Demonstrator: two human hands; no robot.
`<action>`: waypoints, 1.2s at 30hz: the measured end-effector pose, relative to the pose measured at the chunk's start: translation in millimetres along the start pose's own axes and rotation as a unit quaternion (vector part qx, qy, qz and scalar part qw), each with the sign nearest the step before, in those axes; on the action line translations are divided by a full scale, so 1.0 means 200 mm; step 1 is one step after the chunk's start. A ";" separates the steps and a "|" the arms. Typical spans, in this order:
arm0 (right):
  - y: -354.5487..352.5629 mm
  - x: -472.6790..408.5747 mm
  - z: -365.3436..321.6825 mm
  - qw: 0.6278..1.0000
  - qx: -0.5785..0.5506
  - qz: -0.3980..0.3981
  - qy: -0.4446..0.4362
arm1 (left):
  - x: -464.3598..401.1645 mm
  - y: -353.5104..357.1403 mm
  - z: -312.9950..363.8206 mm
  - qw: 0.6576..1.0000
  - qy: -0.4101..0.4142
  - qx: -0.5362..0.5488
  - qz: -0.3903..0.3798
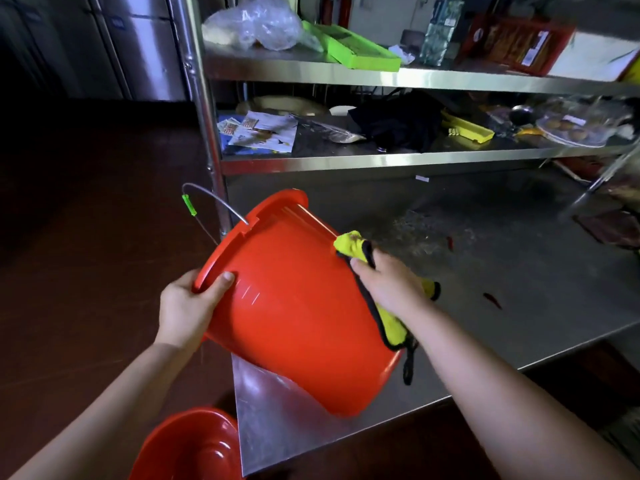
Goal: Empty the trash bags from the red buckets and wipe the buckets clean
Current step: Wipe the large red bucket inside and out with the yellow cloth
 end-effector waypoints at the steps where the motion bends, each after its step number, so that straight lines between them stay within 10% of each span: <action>1: -0.01 -0.04 0.00 0.999 -0.030 -0.022 0.036 | 0.02 -0.01 -0.01 1.000 0.008 0.003 0.003; 17: 0.28 0.04 -0.54 0.943 0.220 0.040 -0.247 | 0.07 -0.07 0.01 0.993 0.037 -0.106 -0.033; 21: 0.27 0.12 -0.50 0.938 0.233 0.044 -0.254 | 0.16 -0.11 0.20 0.957 0.187 -0.170 0.143; 24: 0.30 0.24 -0.53 0.927 0.239 0.049 -0.285 | 0.07 -0.08 0.42 0.900 0.317 -0.272 0.127; 27: 0.38 0.40 -0.56 0.912 0.245 0.038 -0.326 | -0.07 0.00 0.51 0.904 0.217 -0.369 -0.006; 30: 0.41 0.50 -0.52 0.901 0.258 0.032 -0.349 | -0.07 0.05 0.45 0.967 0.077 -0.211 -0.122; 36: 0.20 0.48 -0.31 0.942 0.204 0.035 -0.264 | 0.06 0.00 0.35 0.985 0.090 -0.084 -0.125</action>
Point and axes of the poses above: each hand's wrist, its own x-axis away from the middle knuckle, its own y-axis out of the palm, z = x × y, the point moved 3 cm from there along -x, towards the middle knuckle, and after that the axes turned 4 degrees about -x, right-handed, at the moved point
